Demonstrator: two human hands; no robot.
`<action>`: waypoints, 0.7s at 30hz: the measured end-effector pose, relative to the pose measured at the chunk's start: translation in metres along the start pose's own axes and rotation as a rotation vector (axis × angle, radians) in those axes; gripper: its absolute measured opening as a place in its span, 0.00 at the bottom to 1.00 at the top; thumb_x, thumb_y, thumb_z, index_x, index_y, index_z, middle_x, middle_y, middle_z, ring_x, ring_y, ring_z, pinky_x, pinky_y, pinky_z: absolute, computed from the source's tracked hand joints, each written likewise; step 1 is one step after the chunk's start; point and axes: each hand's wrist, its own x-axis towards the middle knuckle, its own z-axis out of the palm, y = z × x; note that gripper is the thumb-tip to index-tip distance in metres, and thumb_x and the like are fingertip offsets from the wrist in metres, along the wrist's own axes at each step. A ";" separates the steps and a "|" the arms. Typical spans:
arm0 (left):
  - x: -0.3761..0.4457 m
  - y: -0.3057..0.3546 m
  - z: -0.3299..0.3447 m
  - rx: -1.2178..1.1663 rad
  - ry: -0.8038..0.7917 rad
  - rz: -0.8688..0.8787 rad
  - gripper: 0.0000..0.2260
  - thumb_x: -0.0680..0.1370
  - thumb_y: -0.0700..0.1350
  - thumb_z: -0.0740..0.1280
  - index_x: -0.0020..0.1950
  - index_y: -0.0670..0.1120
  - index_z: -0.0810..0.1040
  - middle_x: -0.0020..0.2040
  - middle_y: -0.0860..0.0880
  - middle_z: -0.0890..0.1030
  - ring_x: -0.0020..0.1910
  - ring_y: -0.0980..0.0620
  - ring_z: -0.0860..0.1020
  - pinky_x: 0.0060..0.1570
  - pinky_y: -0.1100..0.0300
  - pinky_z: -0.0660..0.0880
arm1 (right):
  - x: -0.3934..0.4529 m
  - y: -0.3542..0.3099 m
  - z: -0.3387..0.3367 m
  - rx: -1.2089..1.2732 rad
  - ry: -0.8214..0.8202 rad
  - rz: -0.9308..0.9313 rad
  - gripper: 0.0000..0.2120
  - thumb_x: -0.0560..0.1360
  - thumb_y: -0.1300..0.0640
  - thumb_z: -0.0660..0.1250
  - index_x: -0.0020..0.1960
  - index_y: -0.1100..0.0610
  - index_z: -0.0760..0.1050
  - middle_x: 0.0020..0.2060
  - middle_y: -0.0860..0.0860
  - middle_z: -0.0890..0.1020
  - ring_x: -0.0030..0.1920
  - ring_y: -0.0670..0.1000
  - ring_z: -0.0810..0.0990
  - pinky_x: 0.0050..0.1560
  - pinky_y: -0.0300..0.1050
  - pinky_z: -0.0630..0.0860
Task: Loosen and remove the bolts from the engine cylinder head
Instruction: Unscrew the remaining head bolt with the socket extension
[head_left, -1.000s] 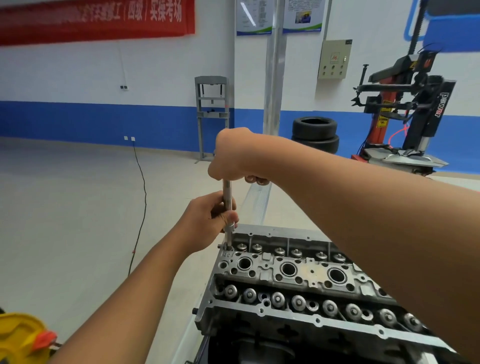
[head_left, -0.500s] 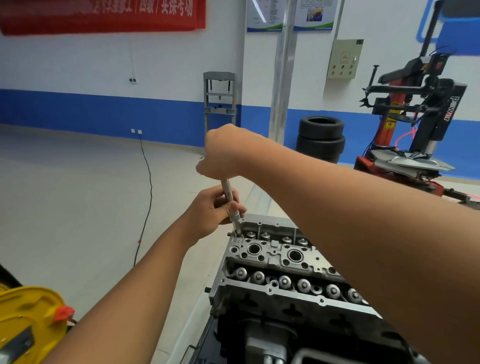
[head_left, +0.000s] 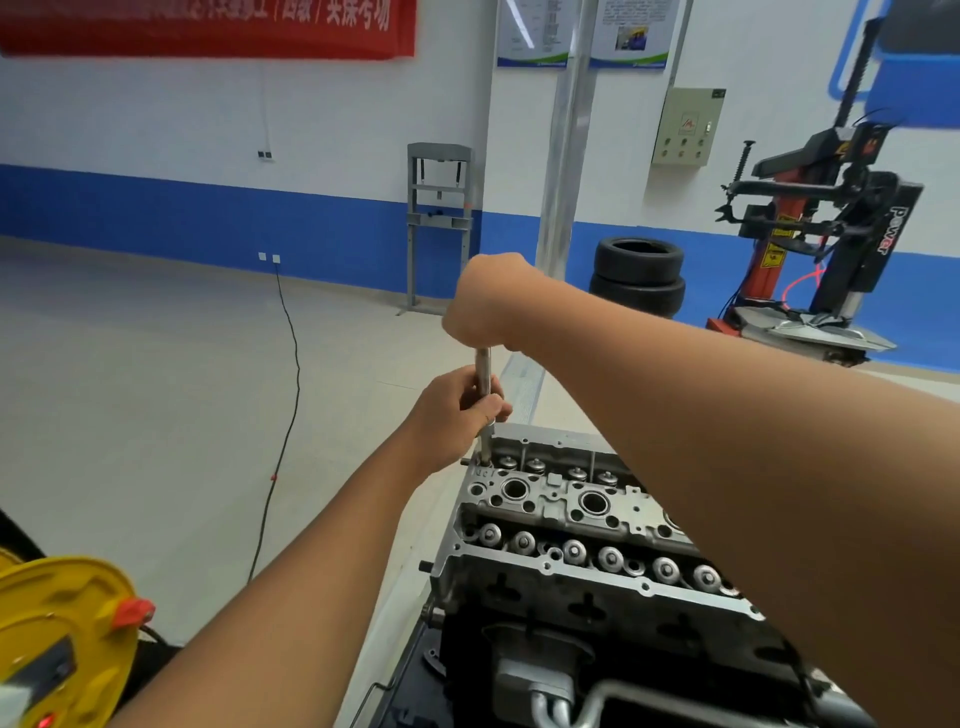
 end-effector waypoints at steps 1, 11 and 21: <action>0.002 0.006 0.001 -0.058 0.024 0.021 0.04 0.81 0.37 0.69 0.50 0.45 0.79 0.44 0.53 0.87 0.45 0.58 0.85 0.46 0.64 0.80 | 0.002 0.004 0.002 0.015 0.020 0.014 0.11 0.81 0.54 0.62 0.41 0.58 0.73 0.36 0.51 0.74 0.34 0.49 0.72 0.32 0.42 0.69; 0.035 0.029 0.041 -0.310 0.381 0.009 0.22 0.83 0.28 0.53 0.42 0.55 0.65 0.37 0.60 0.71 0.38 0.57 0.74 0.41 0.58 0.78 | -0.026 0.022 0.009 -0.193 0.297 -0.220 0.25 0.80 0.30 0.57 0.51 0.52 0.67 0.35 0.49 0.71 0.32 0.50 0.71 0.31 0.45 0.66; 0.048 0.027 0.030 -0.475 0.253 -0.051 0.25 0.80 0.47 0.67 0.23 0.51 0.66 0.23 0.51 0.63 0.23 0.52 0.58 0.26 0.61 0.57 | -0.078 0.081 -0.023 -0.135 -0.051 -0.205 0.05 0.82 0.53 0.65 0.49 0.52 0.70 0.40 0.48 0.80 0.34 0.49 0.82 0.26 0.43 0.74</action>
